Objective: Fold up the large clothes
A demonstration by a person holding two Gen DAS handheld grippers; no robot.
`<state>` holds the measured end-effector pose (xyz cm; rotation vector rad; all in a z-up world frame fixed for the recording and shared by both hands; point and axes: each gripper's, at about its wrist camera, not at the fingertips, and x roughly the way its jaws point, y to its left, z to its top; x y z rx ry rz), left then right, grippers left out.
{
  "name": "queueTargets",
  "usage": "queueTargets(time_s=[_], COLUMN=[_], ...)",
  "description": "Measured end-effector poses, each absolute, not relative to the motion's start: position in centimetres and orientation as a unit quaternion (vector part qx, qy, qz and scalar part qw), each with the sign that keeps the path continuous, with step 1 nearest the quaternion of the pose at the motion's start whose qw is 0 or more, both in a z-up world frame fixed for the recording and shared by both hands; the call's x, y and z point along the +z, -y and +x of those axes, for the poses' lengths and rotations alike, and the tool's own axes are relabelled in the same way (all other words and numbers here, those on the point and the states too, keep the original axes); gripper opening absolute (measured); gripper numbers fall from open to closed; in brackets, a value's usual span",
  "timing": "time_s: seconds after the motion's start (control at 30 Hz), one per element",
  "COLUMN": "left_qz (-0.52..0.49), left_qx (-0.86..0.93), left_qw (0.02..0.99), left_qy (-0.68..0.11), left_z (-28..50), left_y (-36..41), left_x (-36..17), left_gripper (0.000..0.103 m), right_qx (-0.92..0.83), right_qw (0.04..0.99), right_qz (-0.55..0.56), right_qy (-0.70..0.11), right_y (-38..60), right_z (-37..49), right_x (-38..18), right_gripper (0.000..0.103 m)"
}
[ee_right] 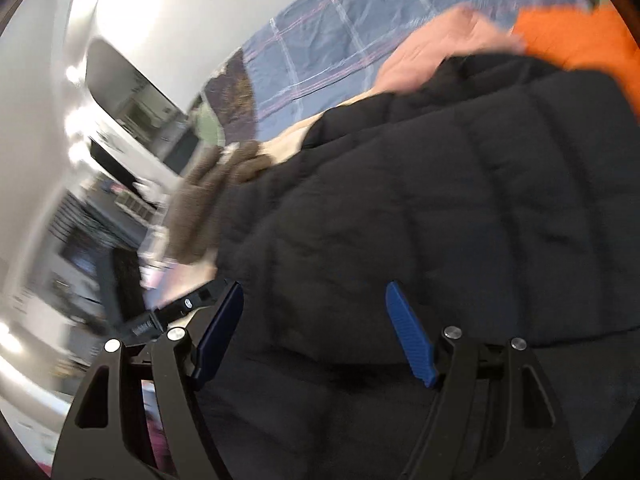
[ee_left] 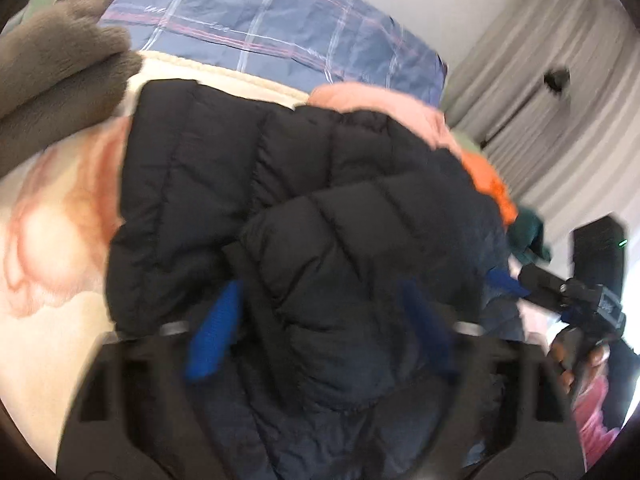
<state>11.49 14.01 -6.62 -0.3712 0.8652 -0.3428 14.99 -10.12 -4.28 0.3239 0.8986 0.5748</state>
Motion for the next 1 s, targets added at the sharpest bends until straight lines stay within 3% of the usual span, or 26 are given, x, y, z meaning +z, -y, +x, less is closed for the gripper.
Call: queueTargets(time_s=[0.03,0.07,0.2,0.33,0.43,0.6,0.7,0.77,0.83,1.0], left_qz=[-0.162,-0.156,-0.092,-0.058,-0.058,-0.040,-0.033,-0.025,-0.019,-0.010], left_qx=[-0.169,-0.173,-0.152,-0.112,-0.074,-0.008,0.003,0.018,0.020,-0.054], left_qw=[0.876,0.876,0.919,0.946,0.943,0.902,0.902,0.911,0.930,0.948], left_qy=[-0.421,-0.423,-0.352,-0.297,-0.318,-0.429,-0.431,-0.411,-0.366,-0.314], left_z=[11.7,11.7,10.7,11.7,14.2,16.1,15.1,14.6,13.6,12.6], left_y=[-13.4,-12.9,-11.6,-12.5,-14.4,-16.4,-17.2,-17.2,-16.4,-12.0], left_x=[-6.7,-6.5,-1.8,3.0,2.9,-5.2,-6.3,-4.8,-2.1,1.0], left_gripper=[0.019,0.010,0.010,0.010,0.013,0.017,0.018,0.034,0.042,0.056], right_qx=[0.257,0.245,0.162,0.131,0.122,0.076,0.081,0.091,0.101,0.106], right_qw=[0.860,0.868,0.905,0.917,0.921,0.900,0.900,0.904,0.913,0.915], right_qz=[0.133,0.120,0.048,0.047,0.022,-0.022,-0.014,-0.004,0.009,0.012], right_qy=[-0.420,-0.416,-0.391,-0.373,-0.370,-0.430,-0.428,-0.418,-0.396,-0.390], right_y=[10.5,11.1,12.9,14.4,13.2,12.6,13.1,13.4,13.6,12.6], right_z=[14.5,14.1,13.2,14.0,15.5,18.2,18.3,18.0,17.7,18.8], right_x=[-4.4,-4.6,-5.0,-4.8,-5.6,-9.6,-9.6,-8.4,-6.8,-6.1], right_gripper=[0.074,0.074,0.074,0.074,0.074,0.074,0.074,0.074,0.074,0.074])
